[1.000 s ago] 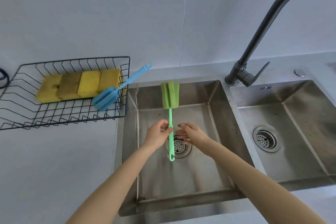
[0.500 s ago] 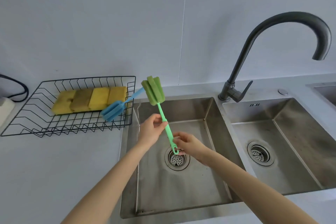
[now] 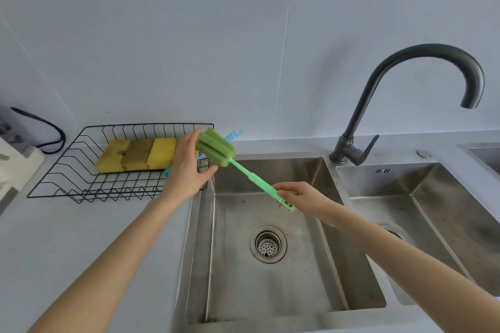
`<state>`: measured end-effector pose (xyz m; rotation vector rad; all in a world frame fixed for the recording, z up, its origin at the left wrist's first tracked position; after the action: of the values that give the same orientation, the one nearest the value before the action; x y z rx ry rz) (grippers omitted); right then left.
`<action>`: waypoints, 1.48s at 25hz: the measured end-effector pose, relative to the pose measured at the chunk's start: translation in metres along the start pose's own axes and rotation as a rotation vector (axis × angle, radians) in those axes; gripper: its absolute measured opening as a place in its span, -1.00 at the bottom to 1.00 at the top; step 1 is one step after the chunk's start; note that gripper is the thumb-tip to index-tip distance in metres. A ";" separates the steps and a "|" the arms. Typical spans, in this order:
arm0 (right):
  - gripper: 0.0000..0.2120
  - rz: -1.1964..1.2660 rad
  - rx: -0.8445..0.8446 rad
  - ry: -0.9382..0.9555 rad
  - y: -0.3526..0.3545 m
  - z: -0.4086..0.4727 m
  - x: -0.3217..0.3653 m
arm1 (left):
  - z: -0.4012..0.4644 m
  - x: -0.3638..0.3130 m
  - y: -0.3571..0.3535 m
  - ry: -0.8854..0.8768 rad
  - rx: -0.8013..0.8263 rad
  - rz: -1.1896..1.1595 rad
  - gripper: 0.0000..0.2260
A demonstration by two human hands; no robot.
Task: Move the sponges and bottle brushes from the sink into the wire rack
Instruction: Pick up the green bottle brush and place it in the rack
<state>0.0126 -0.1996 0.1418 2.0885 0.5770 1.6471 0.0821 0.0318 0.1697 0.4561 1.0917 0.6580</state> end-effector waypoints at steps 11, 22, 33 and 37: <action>-0.70 0.003 0.016 0.116 0.010 0.031 0.055 | 0.012 0.033 0.038 -0.073 -0.079 0.336 -0.62; -0.75 0.505 -0.129 -0.159 -0.028 0.101 0.080 | 0.019 0.095 0.021 0.194 0.172 0.359 -0.62; -0.74 0.446 -0.120 -0.270 -0.054 0.129 0.065 | 0.034 0.125 0.015 0.264 0.331 0.321 -0.64; -0.75 0.397 -0.115 -0.283 -0.056 0.127 0.058 | 0.037 0.127 0.006 0.271 0.348 0.338 -0.66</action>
<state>0.1455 -0.1297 0.1303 2.4004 -0.0266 1.4905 0.1524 0.1228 0.1051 0.8837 1.4103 0.8468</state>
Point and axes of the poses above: each hand's wrist, its own z-axis towards the middle knuckle, its own y-axis out of the back of the hand, x = y × z, the point moved 2 cm from there along z, towards the middle knuckle, and after that the axes turned 13 degrees about -x, right-handed, at the moved point
